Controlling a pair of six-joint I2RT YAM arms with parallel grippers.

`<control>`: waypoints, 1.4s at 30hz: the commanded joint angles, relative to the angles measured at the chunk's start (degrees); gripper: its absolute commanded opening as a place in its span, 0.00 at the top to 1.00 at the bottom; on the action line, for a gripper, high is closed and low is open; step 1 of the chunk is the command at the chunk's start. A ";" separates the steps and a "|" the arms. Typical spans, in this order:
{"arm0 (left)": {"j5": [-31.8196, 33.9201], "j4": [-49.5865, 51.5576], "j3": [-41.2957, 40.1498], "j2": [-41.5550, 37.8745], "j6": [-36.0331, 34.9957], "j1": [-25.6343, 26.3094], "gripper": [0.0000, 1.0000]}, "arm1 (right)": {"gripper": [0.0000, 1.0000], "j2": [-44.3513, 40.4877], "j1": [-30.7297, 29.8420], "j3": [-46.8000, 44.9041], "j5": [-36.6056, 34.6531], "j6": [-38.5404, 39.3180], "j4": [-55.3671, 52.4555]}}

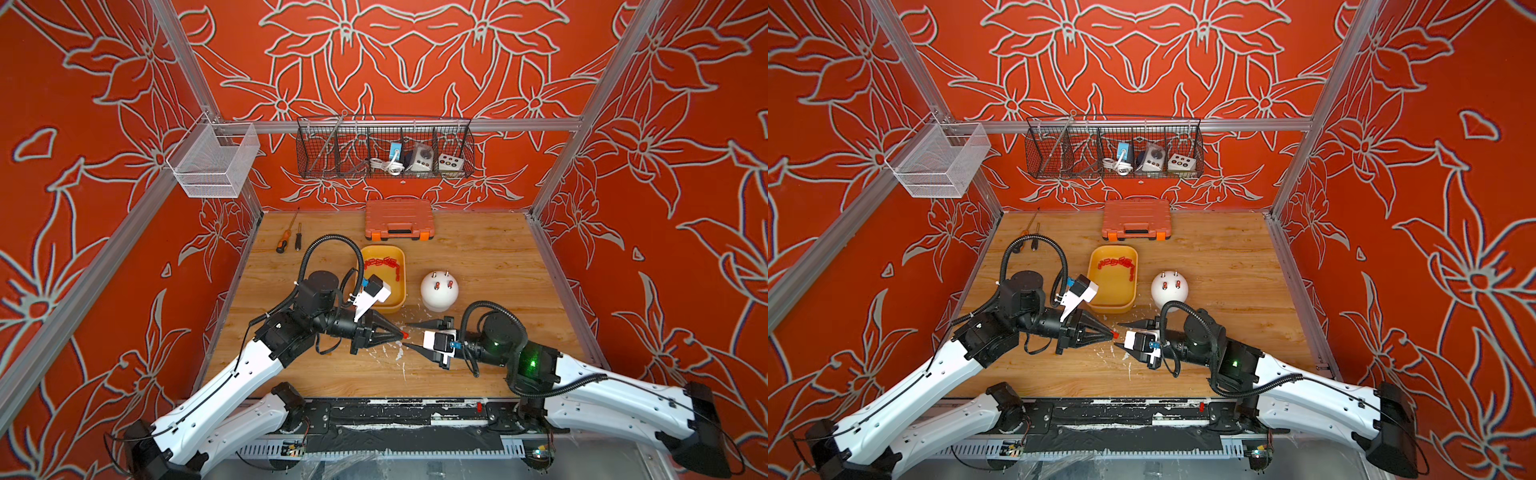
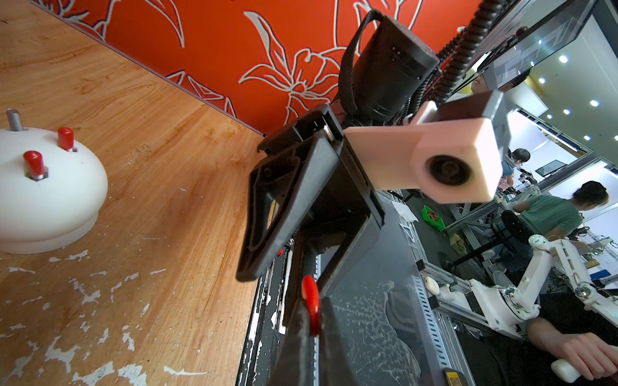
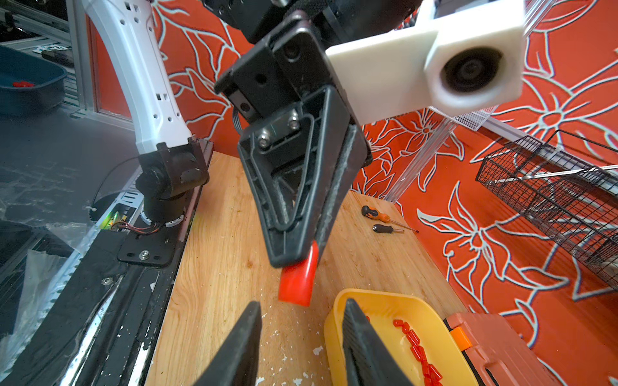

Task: Cover the protruding screws with screw protection sleeves
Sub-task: Pick up the screw protection sleeve from the center of the board.

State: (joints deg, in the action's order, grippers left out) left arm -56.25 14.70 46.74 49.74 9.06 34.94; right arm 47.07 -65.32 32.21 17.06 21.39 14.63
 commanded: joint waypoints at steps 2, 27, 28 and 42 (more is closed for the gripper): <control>-1.14 -1.75 -0.71 -0.18 0.21 -0.20 1.00 | 0.61 -0.97 -0.21 1.95 1.42 -0.50 3.21; 0.21 -5.74 -3.27 -5.27 -0.97 -0.13 1.00 | 0.59 2.48 21.80 8.00 44.80 -38.83 1.13; -0.10 -6.31 -3.47 -5.73 -0.93 -0.13 1.00 | 0.59 4.17 22.15 8.27 46.33 -41.03 2.72; 0.30 -6.96 -4.12 -6.12 -0.97 0.04 1.00 | 0.46 14.39 19.77 9.19 51.96 -54.22 21.23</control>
State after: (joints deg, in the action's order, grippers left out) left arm -55.55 9.43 43.00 43.44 8.82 34.94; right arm 61.84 -44.56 39.72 66.52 -31.46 32.82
